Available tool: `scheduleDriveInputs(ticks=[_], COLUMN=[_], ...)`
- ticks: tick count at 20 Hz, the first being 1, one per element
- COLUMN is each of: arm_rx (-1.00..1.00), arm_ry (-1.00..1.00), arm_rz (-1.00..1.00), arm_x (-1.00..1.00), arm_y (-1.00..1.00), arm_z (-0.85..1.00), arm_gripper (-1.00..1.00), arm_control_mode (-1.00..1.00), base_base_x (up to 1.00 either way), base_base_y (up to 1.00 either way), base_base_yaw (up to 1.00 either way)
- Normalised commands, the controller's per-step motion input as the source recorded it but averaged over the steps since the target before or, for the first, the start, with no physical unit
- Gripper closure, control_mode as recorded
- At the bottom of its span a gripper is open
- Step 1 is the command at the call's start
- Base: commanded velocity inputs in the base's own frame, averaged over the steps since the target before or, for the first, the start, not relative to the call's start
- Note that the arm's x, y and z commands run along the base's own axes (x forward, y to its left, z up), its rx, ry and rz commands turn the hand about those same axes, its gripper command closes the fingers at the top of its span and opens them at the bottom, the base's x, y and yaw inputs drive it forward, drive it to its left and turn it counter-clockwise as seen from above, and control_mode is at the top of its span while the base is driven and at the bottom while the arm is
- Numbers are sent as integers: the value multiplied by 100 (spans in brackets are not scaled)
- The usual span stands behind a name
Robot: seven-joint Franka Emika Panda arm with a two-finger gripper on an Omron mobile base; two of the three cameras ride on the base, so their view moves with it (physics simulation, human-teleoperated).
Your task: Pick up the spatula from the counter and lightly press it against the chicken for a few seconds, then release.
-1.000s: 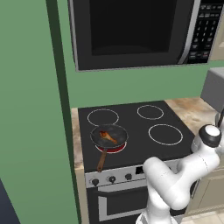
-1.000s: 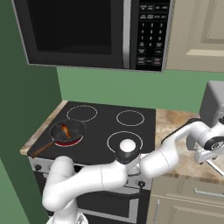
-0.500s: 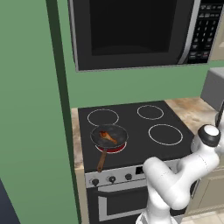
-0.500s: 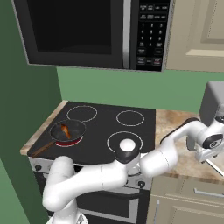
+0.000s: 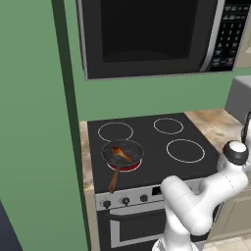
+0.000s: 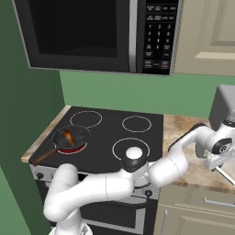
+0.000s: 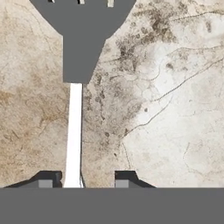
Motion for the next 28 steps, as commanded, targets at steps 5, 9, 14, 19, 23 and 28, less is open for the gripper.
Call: scheduleDriveInputs(ticks=[5, 9, 14, 19, 23, 28], arm_rx=[13, 11, 12, 7, 1, 0], arm_ry=[10, 0, -1, -1, 0, -10], arm_rz=[8, 12, 12, 13, 13, 9], arm_x=[-2, -17, -40, -43, -39, -48], arm_y=[-22, -2, 9, 38, 63, 72], arm_z=[-34, -1, 9, 26, 28, 29], arm_gripper=[100, 100, 100, 100, 100, 100], arm_control_mode=[-100, -100, -100, -100, -100, -100], base_base_x=[0, 0, 0, 0, 0, 0], base_base_y=[0, 0, 0, 0, 0, 0], base_base_yaw=[0, 0, 0, 0, 0, 0])
